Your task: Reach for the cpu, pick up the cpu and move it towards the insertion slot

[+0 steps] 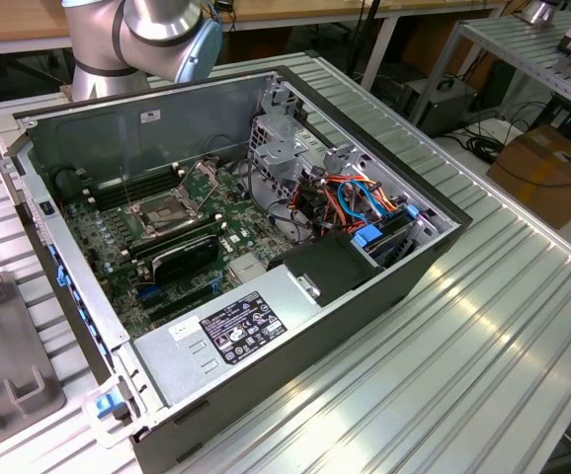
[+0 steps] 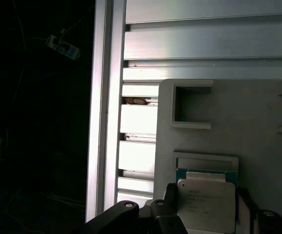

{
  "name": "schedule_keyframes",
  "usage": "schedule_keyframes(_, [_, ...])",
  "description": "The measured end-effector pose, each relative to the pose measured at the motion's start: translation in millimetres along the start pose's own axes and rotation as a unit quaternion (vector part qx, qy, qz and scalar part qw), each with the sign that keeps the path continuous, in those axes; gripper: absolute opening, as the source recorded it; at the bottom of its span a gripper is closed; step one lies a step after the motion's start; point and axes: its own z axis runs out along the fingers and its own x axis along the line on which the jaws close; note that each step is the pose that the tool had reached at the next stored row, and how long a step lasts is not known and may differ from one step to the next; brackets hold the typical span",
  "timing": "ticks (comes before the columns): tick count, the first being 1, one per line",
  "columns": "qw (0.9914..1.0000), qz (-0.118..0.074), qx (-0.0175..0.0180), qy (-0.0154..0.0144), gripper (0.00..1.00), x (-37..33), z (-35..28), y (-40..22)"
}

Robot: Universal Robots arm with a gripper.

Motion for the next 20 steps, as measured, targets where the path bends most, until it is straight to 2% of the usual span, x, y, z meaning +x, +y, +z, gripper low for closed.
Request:
schedule_keyframes(9, [1.0, 0.0, -0.0001, -0.0001, 0.55, 0.0, -0.2, -0.1])
schedule_keyframes(20, [1.0, 0.0, -0.0007, -0.0001, 0.55, 0.0, -5.0, 0.0])
